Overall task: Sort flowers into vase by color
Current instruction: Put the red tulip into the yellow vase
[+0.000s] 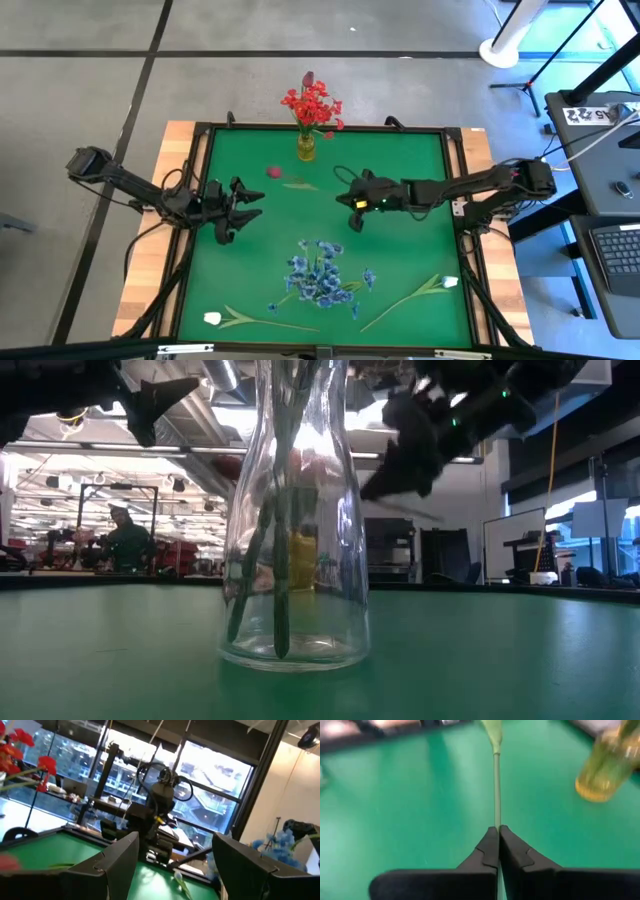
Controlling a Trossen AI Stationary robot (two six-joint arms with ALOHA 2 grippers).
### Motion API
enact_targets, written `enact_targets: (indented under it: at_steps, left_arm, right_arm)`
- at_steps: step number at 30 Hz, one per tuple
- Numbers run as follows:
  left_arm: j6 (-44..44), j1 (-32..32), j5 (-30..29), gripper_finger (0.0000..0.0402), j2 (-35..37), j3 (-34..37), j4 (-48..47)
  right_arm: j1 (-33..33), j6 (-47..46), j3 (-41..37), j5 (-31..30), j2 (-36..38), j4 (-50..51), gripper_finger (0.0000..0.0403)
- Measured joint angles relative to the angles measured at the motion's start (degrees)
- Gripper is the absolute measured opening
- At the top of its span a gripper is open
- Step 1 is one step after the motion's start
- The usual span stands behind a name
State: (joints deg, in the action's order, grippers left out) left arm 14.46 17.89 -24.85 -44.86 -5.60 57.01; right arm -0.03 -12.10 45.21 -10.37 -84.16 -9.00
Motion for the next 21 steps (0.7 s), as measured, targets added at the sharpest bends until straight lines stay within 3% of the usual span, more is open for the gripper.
enact_targets:
  at_steps: [8,15,21]
  left_arm:
    - [-4.9,-1.6,-3.0,0.0247,-0.6,-5.8,-5.6]
    - [-4.5,-7.5,-2.4,0.0247,-4.8,-12.5,-14.7]
    - [-2.9,-14.8,4.3,0.0247,-11.2,-18.3,-15.0]
  right_arm:
    - [0.0,0.6,0.0,0.0,3.3,-12.4,0.0001]
    - [0.0,1.1,0.1,1.3,3.4,-19.0,0.0]
    - [0.0,1.5,0.1,2.4,3.4,-20.1,0.0]
